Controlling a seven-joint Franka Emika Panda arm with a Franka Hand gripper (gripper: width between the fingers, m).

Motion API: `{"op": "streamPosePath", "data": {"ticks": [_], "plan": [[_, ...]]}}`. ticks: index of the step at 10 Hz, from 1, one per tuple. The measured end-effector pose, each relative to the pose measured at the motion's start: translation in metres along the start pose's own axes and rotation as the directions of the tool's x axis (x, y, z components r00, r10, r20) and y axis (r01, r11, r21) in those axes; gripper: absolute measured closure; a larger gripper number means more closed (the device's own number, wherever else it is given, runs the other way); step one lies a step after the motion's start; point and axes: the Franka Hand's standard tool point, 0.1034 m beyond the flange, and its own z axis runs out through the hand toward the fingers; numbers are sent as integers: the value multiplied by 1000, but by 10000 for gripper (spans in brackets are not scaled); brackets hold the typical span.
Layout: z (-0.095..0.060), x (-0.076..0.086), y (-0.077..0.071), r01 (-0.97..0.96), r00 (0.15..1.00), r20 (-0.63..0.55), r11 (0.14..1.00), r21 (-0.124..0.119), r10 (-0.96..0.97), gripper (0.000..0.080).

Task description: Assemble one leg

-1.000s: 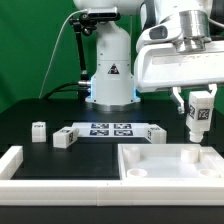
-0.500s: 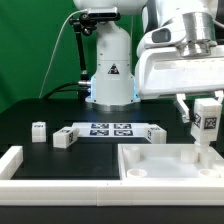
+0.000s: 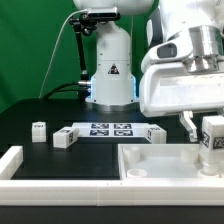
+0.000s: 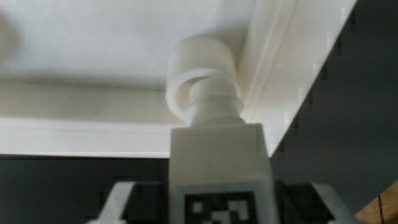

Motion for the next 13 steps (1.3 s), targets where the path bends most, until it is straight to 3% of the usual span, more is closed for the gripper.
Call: {"op": "streamPosePath", "data": {"ticks": [9,12,13], "plan": [[11,-10,5,4,995,-98,1000,-24,-7,511],[12,-11,6,-6,997,-79,1000,-23,4,505],[12,-11,6,-6,997,-78,1000,-23,4,287]]}}
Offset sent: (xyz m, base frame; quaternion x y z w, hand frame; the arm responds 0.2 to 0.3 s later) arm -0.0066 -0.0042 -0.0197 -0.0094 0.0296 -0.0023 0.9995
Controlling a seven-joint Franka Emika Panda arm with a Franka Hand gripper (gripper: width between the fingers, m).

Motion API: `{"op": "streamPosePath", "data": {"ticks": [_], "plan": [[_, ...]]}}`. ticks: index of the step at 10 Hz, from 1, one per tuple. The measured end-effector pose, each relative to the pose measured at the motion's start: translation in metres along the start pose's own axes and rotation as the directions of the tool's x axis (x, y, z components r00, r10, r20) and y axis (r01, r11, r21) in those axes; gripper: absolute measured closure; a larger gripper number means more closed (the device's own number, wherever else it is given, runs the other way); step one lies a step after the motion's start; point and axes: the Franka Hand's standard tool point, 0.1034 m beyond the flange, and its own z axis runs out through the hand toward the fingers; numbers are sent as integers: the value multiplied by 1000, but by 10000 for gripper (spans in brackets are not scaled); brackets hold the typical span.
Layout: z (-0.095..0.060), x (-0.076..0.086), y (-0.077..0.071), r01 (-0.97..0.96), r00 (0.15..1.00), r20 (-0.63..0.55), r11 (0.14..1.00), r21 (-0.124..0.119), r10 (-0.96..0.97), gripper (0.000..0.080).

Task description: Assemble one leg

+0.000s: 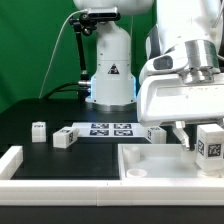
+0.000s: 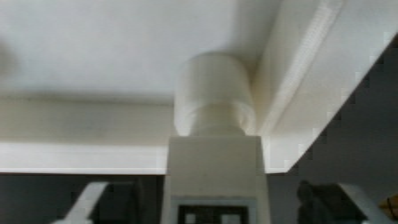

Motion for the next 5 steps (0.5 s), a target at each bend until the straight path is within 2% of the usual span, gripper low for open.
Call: {"op": "streamPosePath", "data": {"ticks": [1,2,5], "plan": [[0,0,0,0,1000,0,1000,0,0,287],[0,0,0,0,1000,1,1000,0,0,179],[0,0,0,0,1000,1,1000,0,0,151]]}}
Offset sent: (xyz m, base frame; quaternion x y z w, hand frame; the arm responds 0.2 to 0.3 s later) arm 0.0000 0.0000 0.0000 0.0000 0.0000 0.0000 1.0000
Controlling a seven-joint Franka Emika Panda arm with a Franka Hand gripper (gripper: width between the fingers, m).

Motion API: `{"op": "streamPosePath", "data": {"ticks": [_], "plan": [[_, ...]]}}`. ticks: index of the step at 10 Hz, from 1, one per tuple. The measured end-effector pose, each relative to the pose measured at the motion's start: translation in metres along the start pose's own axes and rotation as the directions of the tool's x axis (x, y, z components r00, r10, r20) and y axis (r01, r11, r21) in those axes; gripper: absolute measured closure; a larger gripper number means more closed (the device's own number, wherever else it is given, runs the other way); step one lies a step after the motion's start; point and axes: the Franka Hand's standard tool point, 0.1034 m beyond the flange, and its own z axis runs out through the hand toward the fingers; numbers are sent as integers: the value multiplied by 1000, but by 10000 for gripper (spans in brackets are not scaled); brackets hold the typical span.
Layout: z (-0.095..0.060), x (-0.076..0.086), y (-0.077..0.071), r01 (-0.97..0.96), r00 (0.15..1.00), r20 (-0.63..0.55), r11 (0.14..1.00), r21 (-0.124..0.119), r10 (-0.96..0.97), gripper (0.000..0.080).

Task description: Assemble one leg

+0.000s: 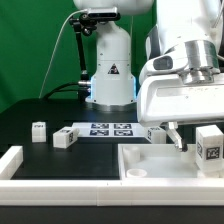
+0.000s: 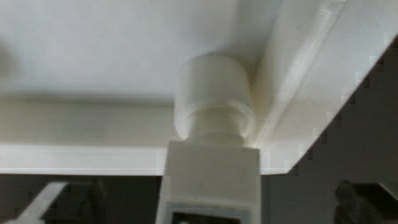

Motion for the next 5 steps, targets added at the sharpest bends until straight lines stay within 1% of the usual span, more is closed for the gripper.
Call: {"op": "streamPosePath", "data": {"ticks": [1,3,4,5], "plan": [[-1,0,0,0,1000,9,1000,2,0,151],[-13,14,2,-5,1000,26,1000,7,4,151],[-12,14,5,-10,998,67,1000,11,9,151],[-14,20,6,-18,993,117,1000,20,16,151]]}}
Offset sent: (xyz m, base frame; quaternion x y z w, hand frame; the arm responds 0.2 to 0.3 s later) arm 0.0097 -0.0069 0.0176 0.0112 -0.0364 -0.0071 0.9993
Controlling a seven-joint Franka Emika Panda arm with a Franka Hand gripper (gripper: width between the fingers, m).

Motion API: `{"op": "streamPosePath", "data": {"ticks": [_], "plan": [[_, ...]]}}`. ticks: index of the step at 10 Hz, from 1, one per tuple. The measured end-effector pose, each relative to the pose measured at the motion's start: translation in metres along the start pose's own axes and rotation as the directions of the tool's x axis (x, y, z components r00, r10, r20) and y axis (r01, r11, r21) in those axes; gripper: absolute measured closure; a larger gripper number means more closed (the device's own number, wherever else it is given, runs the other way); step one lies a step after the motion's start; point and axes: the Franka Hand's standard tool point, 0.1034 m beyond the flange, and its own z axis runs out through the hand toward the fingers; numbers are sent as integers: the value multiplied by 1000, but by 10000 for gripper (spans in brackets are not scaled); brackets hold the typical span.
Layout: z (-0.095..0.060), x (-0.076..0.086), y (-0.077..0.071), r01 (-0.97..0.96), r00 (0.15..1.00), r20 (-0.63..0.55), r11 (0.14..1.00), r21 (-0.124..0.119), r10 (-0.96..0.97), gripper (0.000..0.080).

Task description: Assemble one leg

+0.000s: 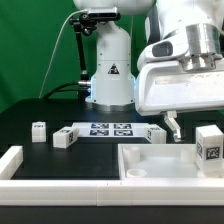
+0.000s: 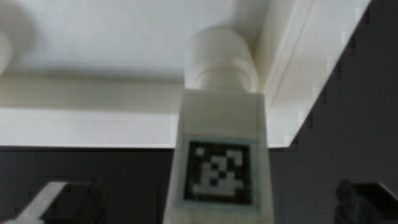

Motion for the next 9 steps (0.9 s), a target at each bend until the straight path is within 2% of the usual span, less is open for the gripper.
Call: {"op": "streamPosePath", "data": {"ticks": [1,2,3,4,7,9], "plan": [[-1,4,-1,1,1000,-26,1000,-2,-1,151],[2,-4,-3,1,1000,30,1000,6,-1,151],[3,-9,-6,-7,987,160,1000,26,2,151],[4,-3,-3,-16,970,242,999,36,7,151],[7,-1,-3,-37,874,487,997,65,0,151],[10,10,0,-42,855,518,997,69,1,151]]}}
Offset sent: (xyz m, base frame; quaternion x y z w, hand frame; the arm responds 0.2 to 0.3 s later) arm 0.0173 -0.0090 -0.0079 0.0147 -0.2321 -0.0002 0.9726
